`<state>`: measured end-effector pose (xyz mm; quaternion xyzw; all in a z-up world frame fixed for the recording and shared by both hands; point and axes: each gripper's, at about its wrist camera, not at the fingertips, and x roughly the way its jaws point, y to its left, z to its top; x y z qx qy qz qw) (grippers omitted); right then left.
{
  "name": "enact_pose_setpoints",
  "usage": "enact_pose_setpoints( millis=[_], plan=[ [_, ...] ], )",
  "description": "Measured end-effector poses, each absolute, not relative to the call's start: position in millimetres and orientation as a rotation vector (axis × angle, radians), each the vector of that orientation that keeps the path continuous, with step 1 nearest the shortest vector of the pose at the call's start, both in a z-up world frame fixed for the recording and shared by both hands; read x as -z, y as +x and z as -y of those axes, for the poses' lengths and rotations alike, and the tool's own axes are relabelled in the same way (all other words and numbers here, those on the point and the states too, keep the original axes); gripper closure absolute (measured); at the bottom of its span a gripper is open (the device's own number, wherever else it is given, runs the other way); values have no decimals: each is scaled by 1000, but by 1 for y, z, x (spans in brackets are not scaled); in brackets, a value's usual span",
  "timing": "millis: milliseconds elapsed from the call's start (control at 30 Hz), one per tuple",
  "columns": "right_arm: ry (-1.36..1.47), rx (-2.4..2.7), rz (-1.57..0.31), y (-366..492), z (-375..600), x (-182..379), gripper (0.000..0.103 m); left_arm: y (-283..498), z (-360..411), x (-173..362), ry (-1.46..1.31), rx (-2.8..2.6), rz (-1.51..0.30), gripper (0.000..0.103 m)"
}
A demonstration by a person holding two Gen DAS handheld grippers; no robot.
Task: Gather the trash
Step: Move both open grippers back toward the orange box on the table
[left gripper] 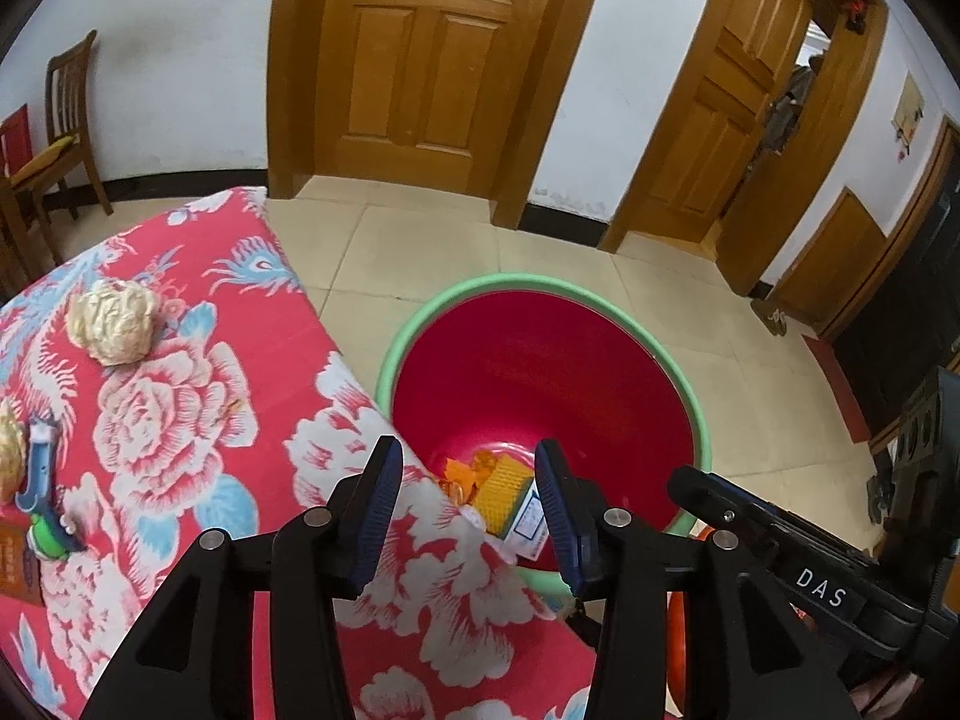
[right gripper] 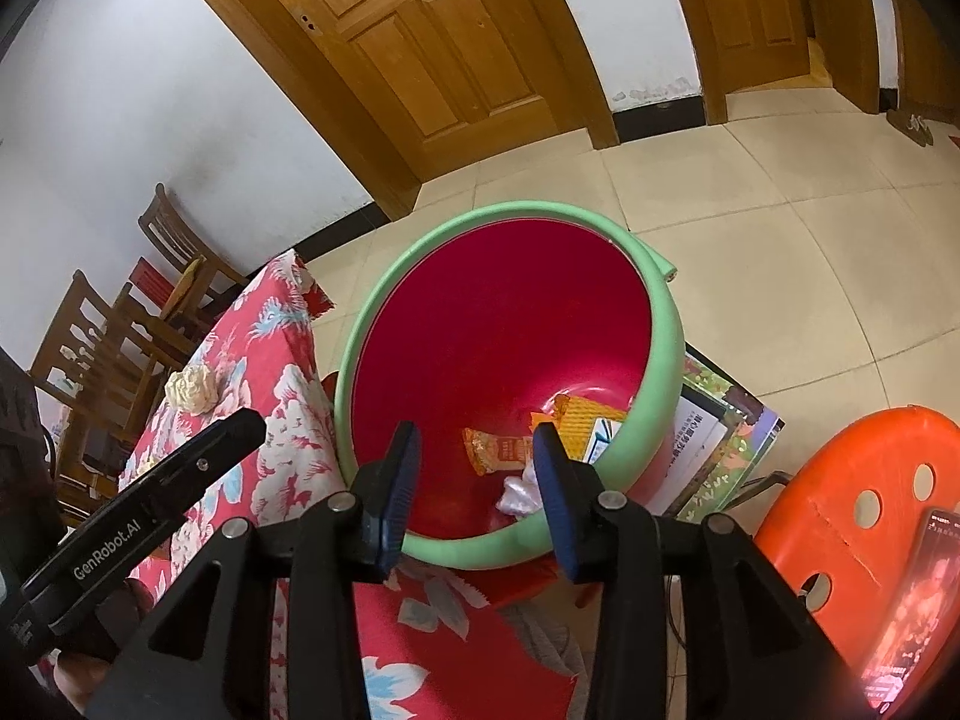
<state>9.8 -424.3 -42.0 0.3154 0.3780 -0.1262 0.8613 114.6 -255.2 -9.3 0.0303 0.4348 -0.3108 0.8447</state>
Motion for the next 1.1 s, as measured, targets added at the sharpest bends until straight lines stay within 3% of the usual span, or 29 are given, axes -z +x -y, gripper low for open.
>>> enact_pose_setpoints(
  millis=[1100],
  plan=[
    [548, 120, -780, 26, 340, 8, 55, 114, 99, -21, -89, 359, -821, 56]
  ],
)
